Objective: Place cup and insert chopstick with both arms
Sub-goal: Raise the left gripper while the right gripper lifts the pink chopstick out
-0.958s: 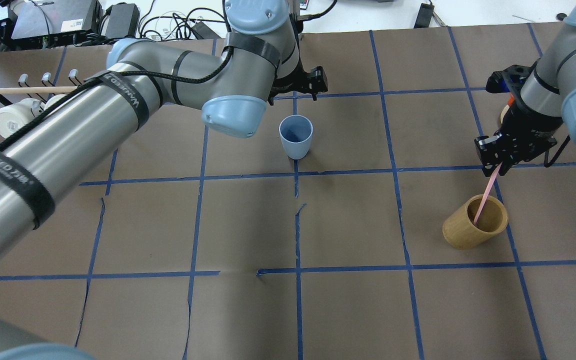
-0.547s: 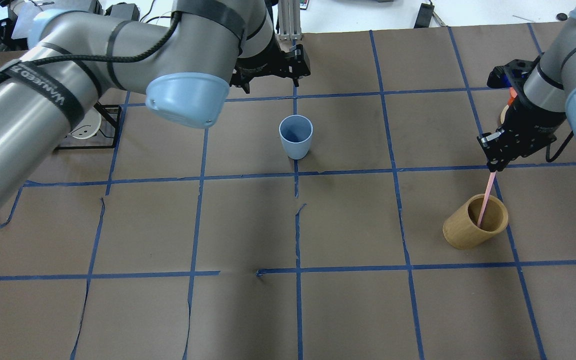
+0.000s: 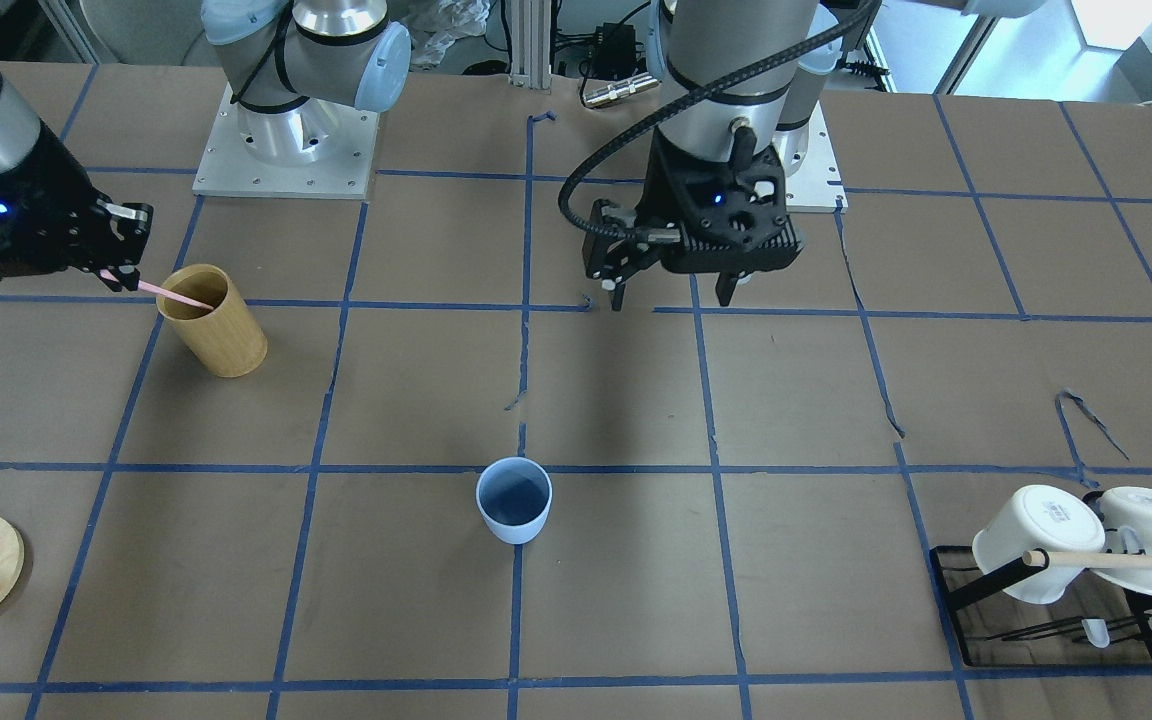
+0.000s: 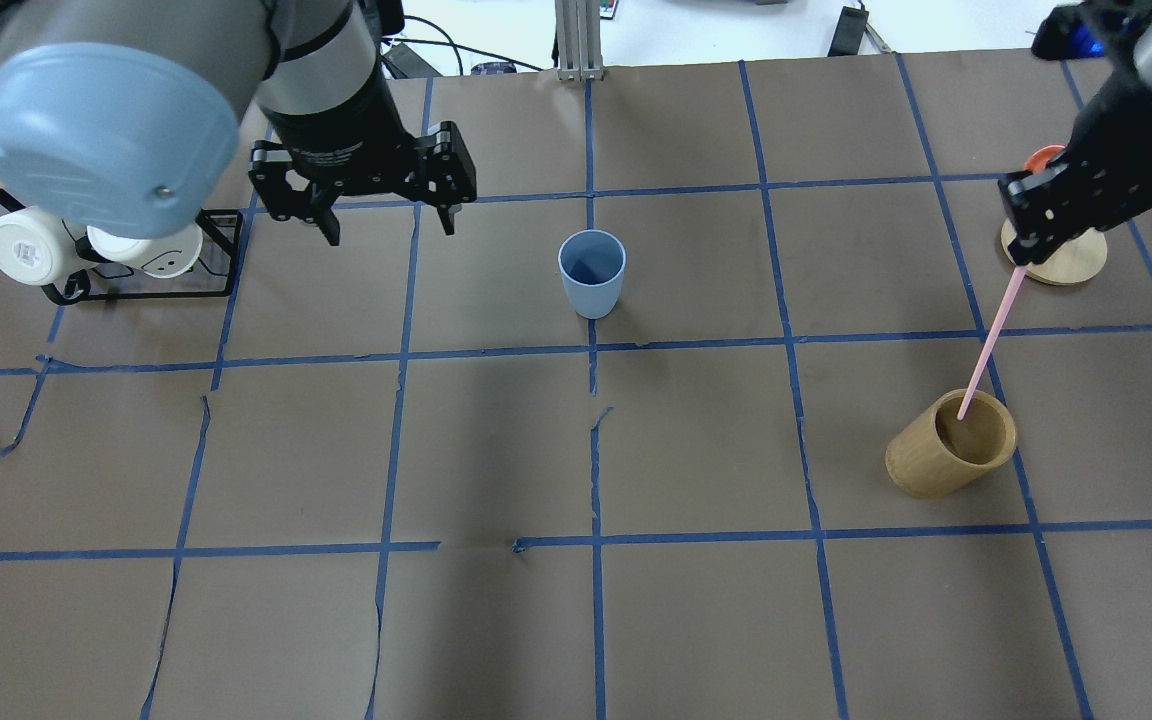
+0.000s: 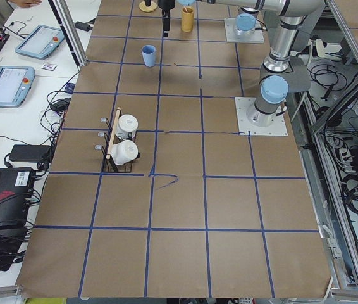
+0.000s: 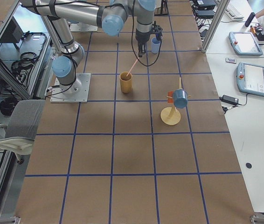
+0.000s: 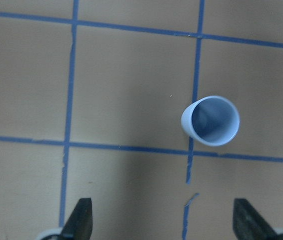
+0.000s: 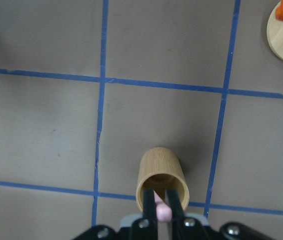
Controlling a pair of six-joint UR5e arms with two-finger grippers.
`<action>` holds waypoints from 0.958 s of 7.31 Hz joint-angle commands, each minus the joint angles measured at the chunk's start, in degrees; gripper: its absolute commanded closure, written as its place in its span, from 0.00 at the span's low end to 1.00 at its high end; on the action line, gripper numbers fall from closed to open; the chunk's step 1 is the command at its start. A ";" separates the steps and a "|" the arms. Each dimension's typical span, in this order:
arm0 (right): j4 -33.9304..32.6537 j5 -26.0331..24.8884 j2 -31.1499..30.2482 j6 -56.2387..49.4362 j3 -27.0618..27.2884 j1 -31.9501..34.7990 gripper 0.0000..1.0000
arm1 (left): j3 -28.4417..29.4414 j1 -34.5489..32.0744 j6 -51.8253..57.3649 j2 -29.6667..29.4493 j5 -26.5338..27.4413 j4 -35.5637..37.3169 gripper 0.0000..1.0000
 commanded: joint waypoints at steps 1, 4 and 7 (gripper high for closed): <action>6.38 1.49 4.30 4.76 -15.28 5.43 1.00 | -1.06 3.73 9.80 3.19 0.50 -2.61 0.00; -10.87 4.31 13.70 27.96 -19.20 21.59 1.00 | -0.80 5.66 14.95 2.85 -0.28 2.38 0.00; -24.52 -0.50 20.04 31.51 -19.11 29.01 1.00 | -0.27 7.17 13.91 2.93 -3.45 2.76 0.00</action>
